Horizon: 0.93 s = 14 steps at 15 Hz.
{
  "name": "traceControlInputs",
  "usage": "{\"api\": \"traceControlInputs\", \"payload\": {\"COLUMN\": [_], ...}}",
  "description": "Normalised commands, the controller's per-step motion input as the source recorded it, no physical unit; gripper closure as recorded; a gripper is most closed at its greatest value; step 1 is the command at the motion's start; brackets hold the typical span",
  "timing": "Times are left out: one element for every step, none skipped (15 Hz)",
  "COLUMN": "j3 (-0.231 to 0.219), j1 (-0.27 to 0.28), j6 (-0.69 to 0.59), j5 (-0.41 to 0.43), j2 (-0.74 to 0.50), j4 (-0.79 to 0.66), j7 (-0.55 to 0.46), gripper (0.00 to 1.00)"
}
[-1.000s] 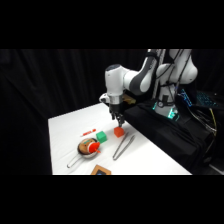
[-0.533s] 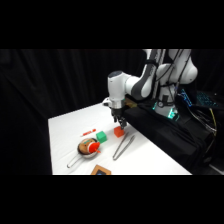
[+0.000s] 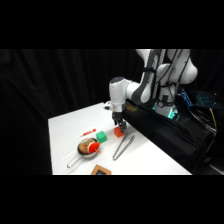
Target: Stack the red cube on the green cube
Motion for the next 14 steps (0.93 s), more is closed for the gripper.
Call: {"api": "traceControlInputs", "payload": {"j3": [0.098, 0.11, 0.123, 0.143, 0.158, 0.155, 0.152, 0.149, 0.136, 0.12, 0.104, 0.095, 0.074, 0.063], "j1": [-0.123, -0.13, -0.135, -0.144, -0.147, -0.139, -0.132, -0.131, -0.126, -0.123, -0.119, -0.116, -0.104, -0.096], "j6": [0.3, 0.29, 0.27, 0.27, 0.26, 0.25, 0.24, 0.24, 0.23, 0.22, 0.2, 0.19, 0.19, 0.18], "j5": [0.206, 0.209, 0.212, 0.224, 0.228, 0.21, 0.192, 0.179, 0.161, 0.143, 0.127, 0.119, 0.101, 0.089], "j2": [0.07, 0.07, 0.07, 0.07, 0.08, 0.07, 0.08, 0.08, 0.07, 0.07, 0.06, 0.05, 0.03, 0.02], "j4": [-0.08, -0.07, -0.06, -0.06, -0.05, -0.05, -0.04, -0.04, -0.03, -0.03, -0.03, -0.03, -0.03, -0.03], "j7": [-0.24, -0.24, -0.25, -0.26, -0.26, -0.24, -0.23, -0.22, -0.21, -0.2, -0.19, -0.18, -0.16, -0.15], "gripper": [0.0, 0.0, 0.0, 0.0, 0.0, 0.0, 0.0, 0.0, 0.0, 0.0, 0.0, 0.0, 0.25, 0.26]}}
